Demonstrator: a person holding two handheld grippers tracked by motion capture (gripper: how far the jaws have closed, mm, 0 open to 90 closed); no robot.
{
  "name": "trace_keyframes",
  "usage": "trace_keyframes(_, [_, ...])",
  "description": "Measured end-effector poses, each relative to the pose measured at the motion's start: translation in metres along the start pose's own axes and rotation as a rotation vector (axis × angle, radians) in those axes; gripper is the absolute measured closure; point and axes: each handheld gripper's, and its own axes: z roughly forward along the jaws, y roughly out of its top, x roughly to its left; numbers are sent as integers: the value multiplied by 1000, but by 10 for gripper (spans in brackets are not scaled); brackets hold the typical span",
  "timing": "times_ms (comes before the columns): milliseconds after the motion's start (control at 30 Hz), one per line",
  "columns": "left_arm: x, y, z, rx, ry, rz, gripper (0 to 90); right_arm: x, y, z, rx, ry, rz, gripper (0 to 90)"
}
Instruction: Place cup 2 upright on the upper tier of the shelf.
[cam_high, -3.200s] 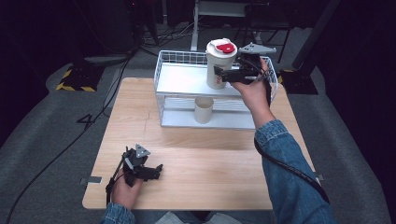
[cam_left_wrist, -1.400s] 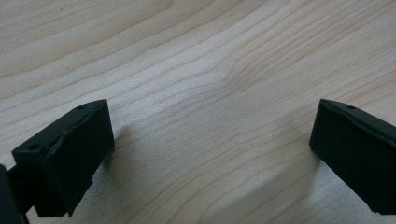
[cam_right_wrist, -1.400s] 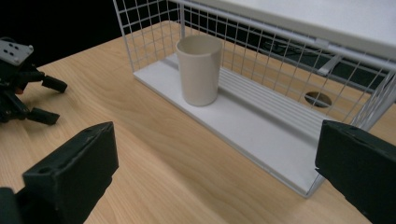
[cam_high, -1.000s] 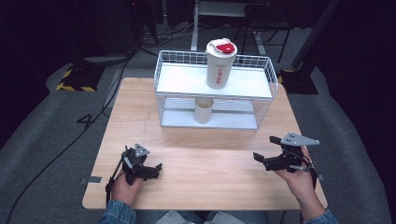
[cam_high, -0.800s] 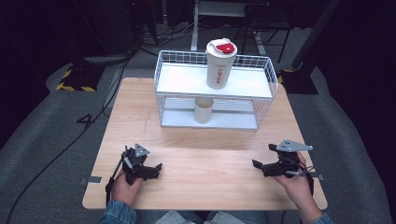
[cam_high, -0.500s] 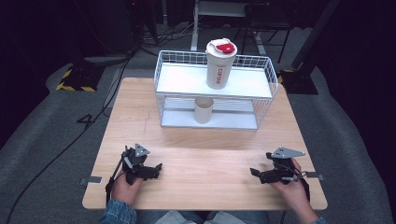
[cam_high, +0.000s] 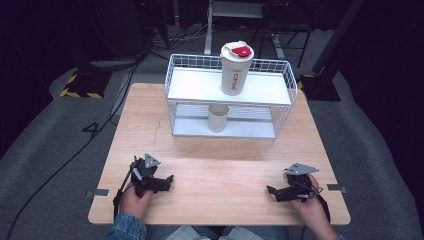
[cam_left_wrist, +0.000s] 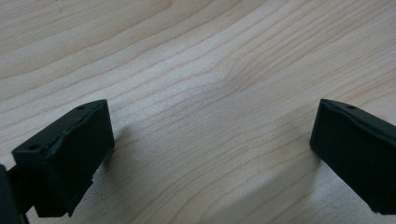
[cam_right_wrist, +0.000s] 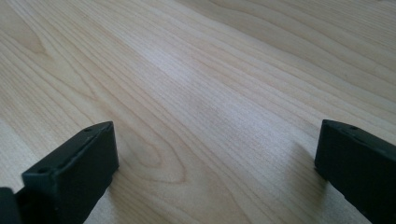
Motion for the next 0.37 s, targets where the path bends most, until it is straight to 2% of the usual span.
trace_keyframes(100, [1, 0, 0, -2, -6, -5, 1, 1, 0, -1, 2, 0, 0, 0])
trace_keyframes(367, [3, 0, 0, 1, 10, -9, 1, 1, -1, -1, 2, -1, 2, 0])
